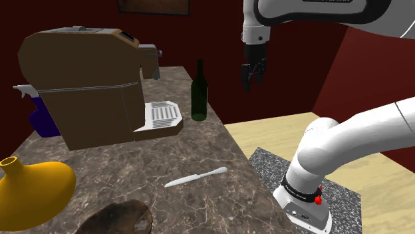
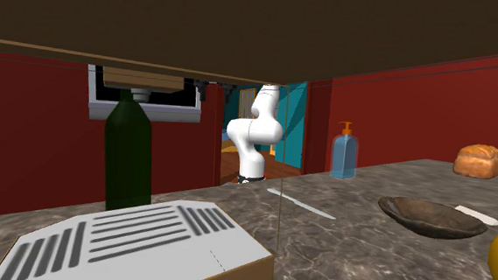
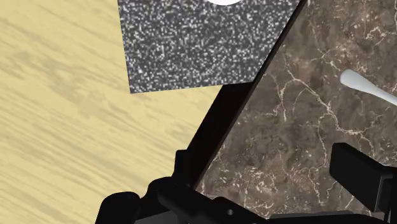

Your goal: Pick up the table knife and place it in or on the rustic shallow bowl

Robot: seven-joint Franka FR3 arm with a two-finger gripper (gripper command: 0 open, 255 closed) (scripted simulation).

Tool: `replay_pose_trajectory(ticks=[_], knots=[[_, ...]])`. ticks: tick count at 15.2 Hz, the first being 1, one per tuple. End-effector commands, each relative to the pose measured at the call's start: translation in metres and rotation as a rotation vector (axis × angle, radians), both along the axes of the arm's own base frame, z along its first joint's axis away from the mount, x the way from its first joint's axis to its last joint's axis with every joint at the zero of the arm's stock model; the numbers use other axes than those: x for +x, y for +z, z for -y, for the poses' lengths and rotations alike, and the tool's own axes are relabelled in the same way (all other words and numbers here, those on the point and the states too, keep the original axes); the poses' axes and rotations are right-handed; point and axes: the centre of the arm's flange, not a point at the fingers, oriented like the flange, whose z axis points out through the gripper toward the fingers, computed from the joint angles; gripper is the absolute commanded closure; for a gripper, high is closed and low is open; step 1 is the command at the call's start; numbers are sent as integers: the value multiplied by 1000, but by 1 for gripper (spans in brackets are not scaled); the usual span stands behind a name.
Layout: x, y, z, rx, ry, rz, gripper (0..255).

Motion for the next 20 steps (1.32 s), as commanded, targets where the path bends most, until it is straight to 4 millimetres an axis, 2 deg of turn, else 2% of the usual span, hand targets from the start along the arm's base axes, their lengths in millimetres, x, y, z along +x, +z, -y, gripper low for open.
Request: replay_pose_trajectory(ticks=[1, 6, 11, 20], knots=[[0, 0, 0, 0, 0, 0, 0], [19, -41, -46, 16, 189, 15, 0], [30, -81, -96, 32, 379, 30, 0], [27, -151, -188, 60, 720, 57, 0]])
